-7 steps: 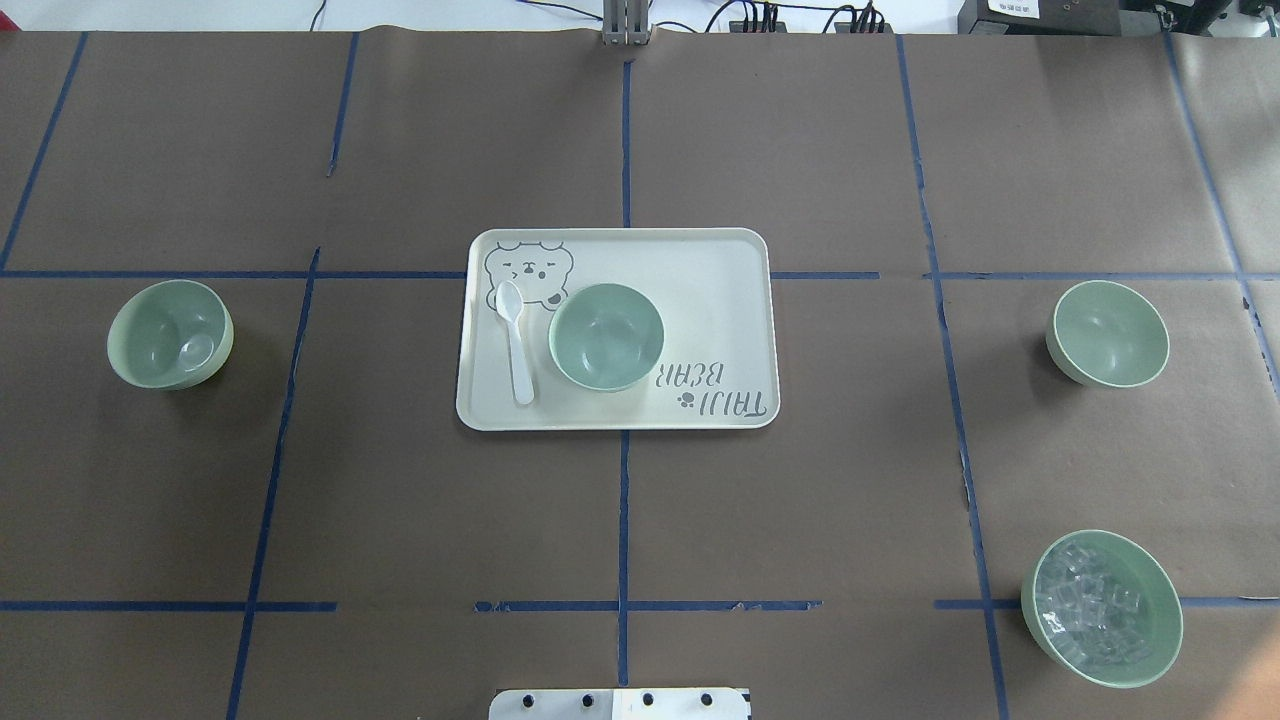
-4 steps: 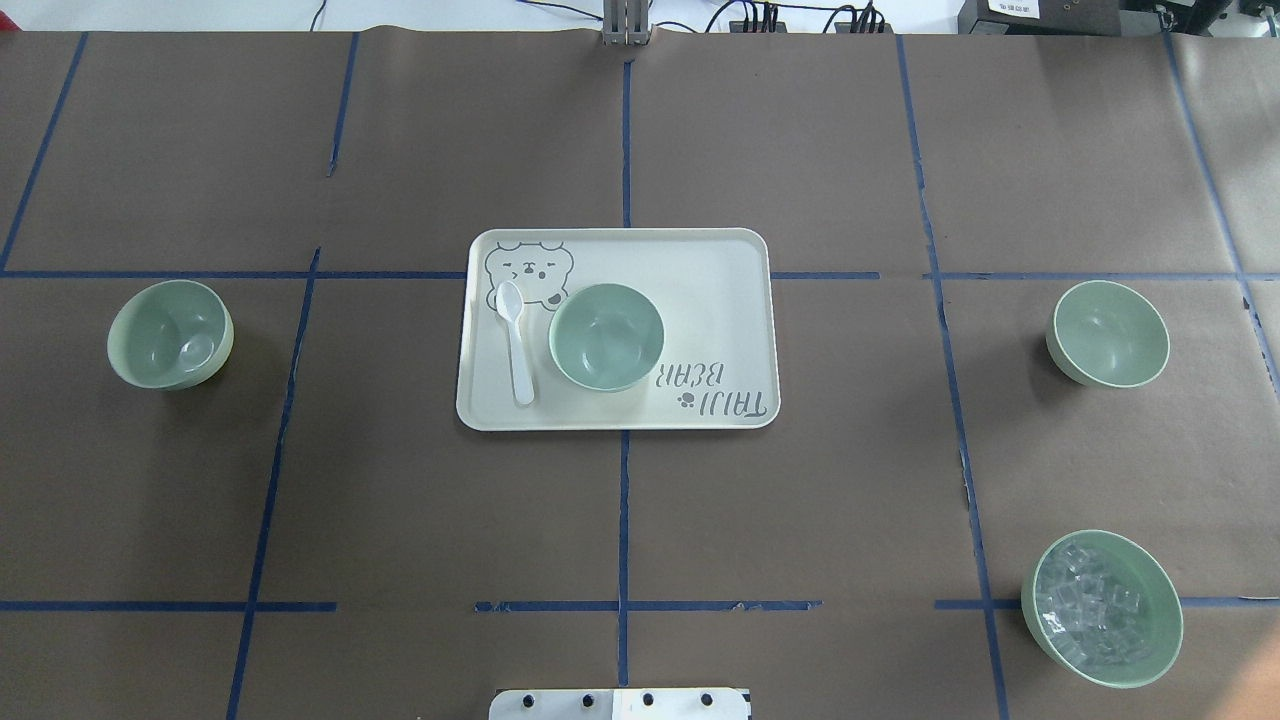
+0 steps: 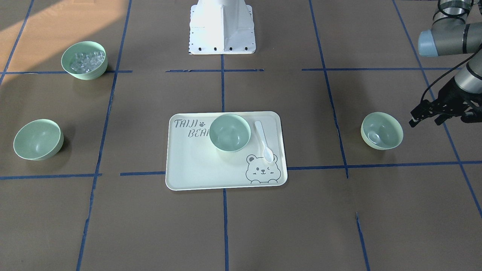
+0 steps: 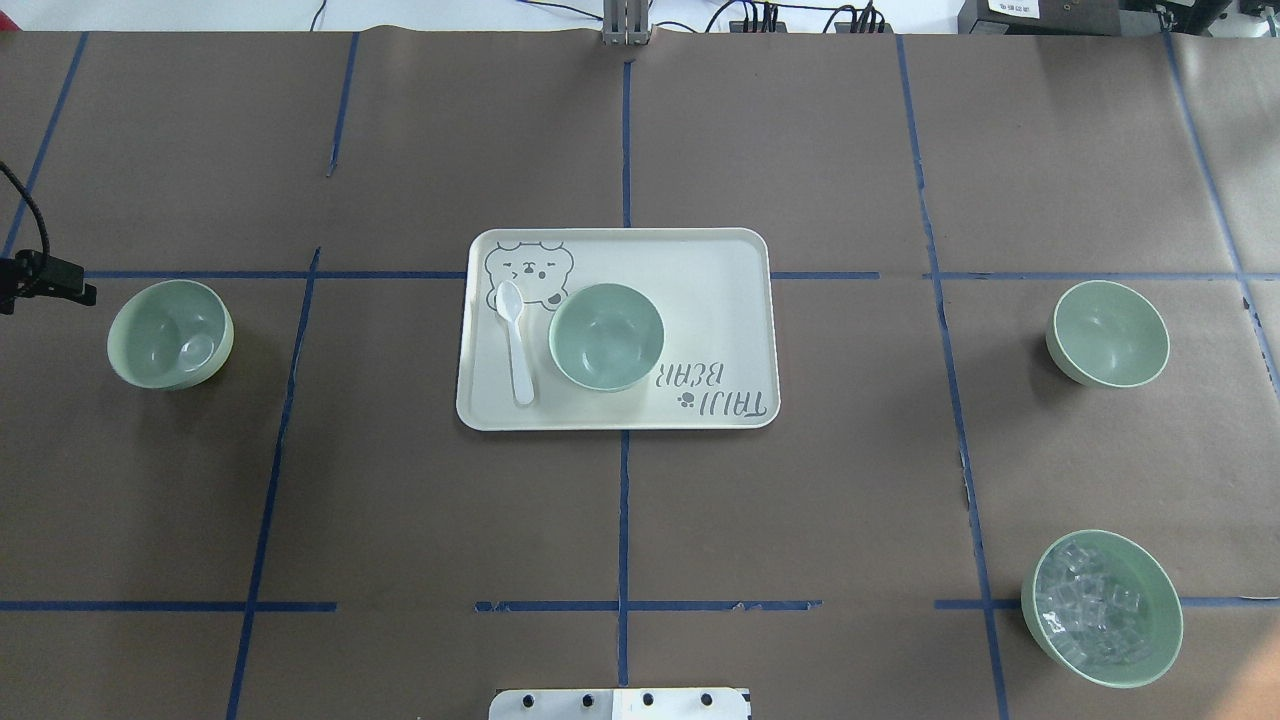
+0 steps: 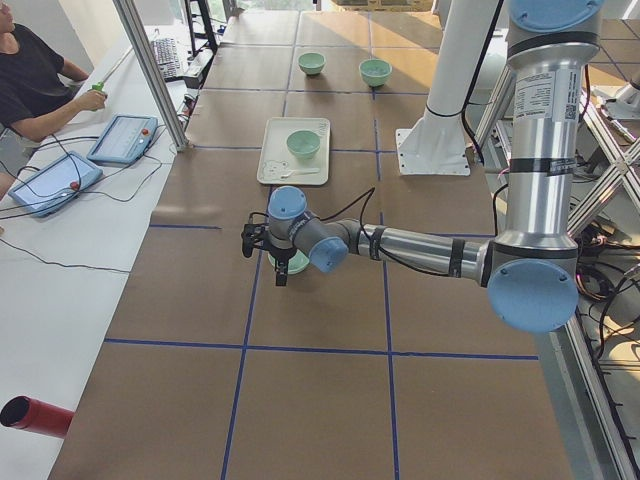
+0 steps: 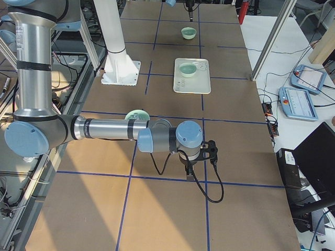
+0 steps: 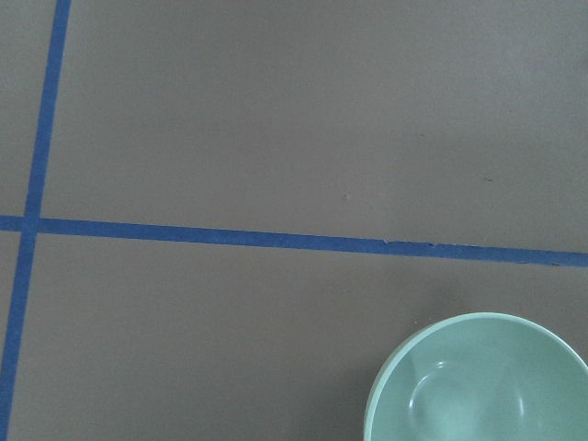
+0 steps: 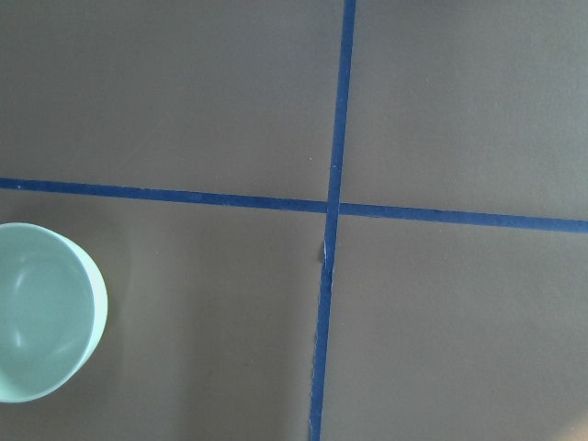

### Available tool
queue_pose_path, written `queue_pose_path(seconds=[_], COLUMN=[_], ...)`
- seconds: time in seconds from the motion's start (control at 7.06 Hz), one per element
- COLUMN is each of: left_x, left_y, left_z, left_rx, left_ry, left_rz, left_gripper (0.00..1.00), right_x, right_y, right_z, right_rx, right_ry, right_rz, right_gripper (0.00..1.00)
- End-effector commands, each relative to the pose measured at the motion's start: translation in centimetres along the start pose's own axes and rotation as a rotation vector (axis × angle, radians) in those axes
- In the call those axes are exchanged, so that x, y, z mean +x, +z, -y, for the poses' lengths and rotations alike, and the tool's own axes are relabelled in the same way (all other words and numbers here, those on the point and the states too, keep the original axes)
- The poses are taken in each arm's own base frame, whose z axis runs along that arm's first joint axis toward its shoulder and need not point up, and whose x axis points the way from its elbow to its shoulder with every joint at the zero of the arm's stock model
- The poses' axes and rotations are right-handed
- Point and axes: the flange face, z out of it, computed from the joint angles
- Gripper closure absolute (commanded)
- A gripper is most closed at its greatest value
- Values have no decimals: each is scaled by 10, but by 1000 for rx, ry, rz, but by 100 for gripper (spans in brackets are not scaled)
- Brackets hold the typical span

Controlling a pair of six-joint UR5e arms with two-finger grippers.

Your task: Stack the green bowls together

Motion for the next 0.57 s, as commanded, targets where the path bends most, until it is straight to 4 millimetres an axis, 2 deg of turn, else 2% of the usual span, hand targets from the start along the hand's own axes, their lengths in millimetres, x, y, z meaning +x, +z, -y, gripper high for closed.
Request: queue_pose_path(seconds=[0.0,0.28,0.43], left_x=[13,14,13], left_y=[37,50,54], left_z=[-22,-30,-30], left_rx=[-2,-11,3], left_ry=[-37,-36,-32], left_rz=[-23,-29,-12], left_gripper=[4,8,15], right_x=[1,-5,-6], right_y=[1,-4,-4], right_z=[-1,6,6], right_rx=[-2,11,11], right_ry=[0,-16,-15], right_rz=[-1,-1,5], right_gripper=[0,0,0])
